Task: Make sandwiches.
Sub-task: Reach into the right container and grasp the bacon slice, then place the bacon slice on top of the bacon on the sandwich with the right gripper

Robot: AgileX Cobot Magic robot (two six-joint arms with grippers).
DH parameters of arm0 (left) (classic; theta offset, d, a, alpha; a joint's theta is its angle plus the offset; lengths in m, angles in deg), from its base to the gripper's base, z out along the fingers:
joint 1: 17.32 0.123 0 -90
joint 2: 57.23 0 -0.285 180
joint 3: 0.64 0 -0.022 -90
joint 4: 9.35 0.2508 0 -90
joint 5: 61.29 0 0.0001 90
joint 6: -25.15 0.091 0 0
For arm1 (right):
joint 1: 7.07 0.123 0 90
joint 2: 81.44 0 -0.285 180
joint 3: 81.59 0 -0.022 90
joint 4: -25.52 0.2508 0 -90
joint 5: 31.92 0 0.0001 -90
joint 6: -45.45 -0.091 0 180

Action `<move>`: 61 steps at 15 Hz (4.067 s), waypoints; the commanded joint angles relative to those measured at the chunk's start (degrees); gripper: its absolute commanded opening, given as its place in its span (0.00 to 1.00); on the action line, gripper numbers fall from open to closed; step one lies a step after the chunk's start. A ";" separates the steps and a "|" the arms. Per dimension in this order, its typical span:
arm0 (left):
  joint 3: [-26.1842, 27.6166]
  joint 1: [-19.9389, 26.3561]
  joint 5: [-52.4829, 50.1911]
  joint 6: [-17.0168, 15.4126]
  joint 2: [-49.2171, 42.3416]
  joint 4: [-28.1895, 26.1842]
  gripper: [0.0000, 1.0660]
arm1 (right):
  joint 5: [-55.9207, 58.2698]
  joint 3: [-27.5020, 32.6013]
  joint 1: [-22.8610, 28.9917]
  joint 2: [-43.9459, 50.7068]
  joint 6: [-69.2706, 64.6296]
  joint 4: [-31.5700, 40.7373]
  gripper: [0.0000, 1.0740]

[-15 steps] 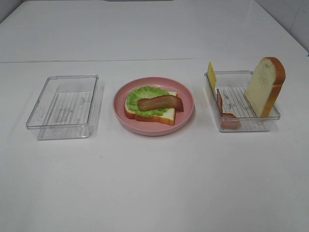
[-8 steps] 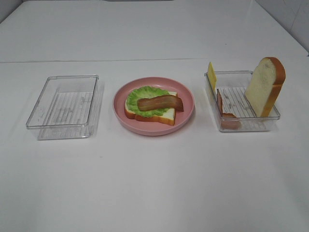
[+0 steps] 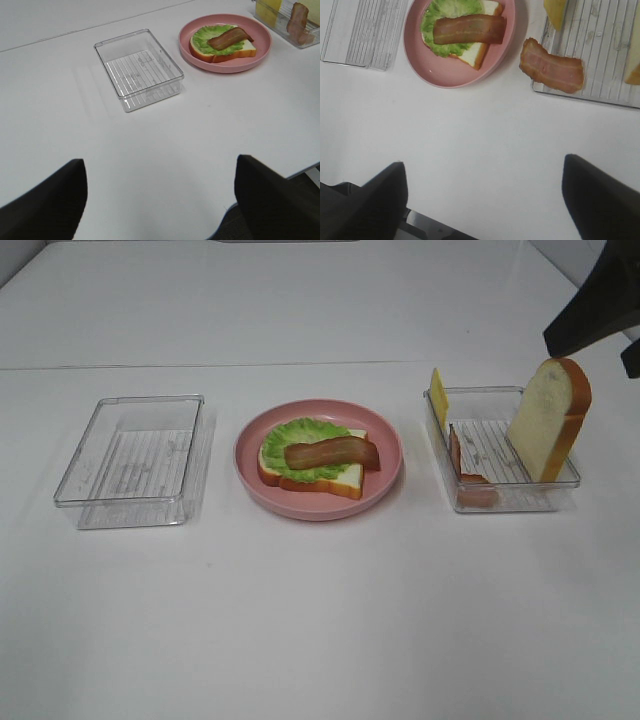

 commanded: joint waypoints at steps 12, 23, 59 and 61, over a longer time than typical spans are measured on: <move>-0.17 -0.17 -0.74 0.11 -1.20 -0.34 0.72 | 7.91 -24.81 13.29 -32.49 -15.70 -12.61 0.67; -0.17 -0.17 -0.74 0.11 -1.20 -0.34 0.72 | 7.39 -30.60 13.24 -44.75 -17.65 -14.55 0.55; -0.17 -0.17 -0.74 0.11 -1.20 -0.34 0.72 | 7.45 -30.71 13.24 -41.77 -18.79 -16.67 0.00; -0.17 -0.17 -0.74 0.11 -1.20 -0.34 0.72 | 7.79 -30.71 13.24 -38.10 -18.79 -16.62 0.00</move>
